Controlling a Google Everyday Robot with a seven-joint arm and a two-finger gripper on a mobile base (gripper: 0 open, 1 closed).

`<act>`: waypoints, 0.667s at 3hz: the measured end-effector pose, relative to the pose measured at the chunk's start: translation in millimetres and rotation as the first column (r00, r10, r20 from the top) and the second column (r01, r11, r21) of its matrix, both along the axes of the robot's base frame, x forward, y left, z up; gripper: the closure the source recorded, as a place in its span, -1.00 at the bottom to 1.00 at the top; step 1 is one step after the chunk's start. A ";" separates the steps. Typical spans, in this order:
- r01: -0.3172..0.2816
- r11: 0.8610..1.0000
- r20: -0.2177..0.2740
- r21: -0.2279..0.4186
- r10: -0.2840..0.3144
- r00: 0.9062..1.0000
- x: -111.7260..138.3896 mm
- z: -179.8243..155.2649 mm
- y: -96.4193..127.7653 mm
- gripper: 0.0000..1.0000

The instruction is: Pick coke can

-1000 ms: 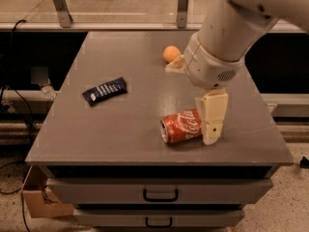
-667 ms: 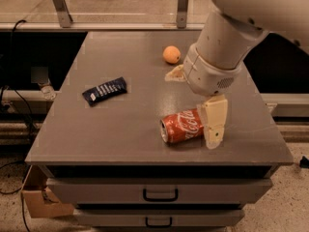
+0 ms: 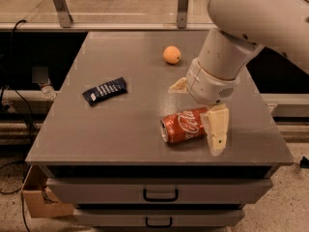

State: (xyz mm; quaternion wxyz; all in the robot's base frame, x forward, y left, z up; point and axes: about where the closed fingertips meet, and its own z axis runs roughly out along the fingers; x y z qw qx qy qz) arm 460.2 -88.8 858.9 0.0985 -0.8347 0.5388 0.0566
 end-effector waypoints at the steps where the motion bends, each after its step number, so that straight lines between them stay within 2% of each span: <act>1: 0.011 1.000 -0.034 0.017 -0.010 0.999 -2.1 -9.5 -3.3 -1.00; 2: 0.021 0.999 -0.058 0.026 -0.019 0.998 -3.9 -16.6 -5.2 -0.65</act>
Offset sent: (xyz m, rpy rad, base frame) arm -0.0064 -0.0093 -0.0267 0.0378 0.0985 -0.0321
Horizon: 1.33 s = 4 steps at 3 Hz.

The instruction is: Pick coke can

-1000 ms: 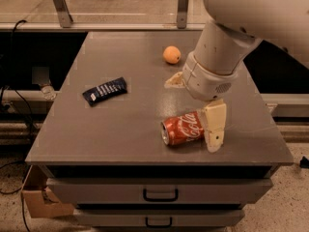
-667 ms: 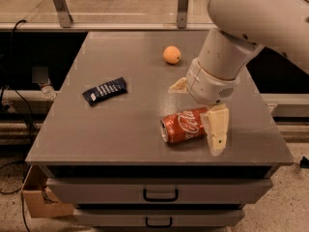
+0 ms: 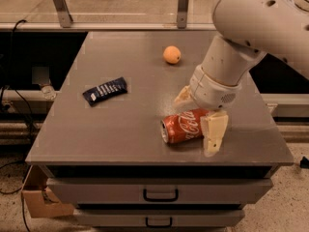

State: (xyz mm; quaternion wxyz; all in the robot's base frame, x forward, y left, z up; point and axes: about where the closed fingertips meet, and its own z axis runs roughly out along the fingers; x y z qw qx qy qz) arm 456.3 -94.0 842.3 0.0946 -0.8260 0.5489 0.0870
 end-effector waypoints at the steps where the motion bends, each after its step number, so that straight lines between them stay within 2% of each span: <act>1: 0.010 1.000 -0.016 0.003 -0.010 1.000 -0.4 -5.1 -2.0 -0.16; 2: 0.007 1.000 -0.016 -0.002 -0.007 1.000 1.3 -6.0 -2.4 0.28; 3: 0.012 1.000 0.024 -0.010 -0.011 1.000 11.4 5.8 -7.6 0.76; 4: 0.047 0.999 0.074 -0.005 -0.047 0.996 26.9 28.1 -17.8 1.00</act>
Offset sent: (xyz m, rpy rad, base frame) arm 0.0033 -0.0045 -0.0082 -0.0098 0.0257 -0.0025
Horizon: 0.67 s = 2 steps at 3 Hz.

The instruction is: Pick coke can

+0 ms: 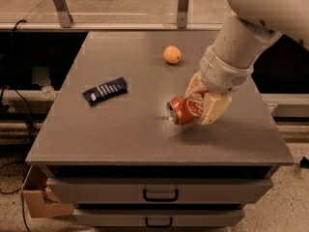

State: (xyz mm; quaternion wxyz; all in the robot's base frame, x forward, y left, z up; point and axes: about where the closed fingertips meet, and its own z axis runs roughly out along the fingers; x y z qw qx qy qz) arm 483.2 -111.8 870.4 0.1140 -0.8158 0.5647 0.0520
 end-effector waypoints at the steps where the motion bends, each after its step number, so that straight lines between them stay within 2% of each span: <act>1: 0.023 1.000 0.027 0.006 -0.023 0.999 9.2 16.7 -5.4 1.00; 2: 0.036 0.999 0.043 0.011 -0.036 0.998 13.9 28.4 -8.2 1.00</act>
Offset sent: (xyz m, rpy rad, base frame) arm 0.0182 -0.0137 0.0411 0.0115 -0.0499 -0.0511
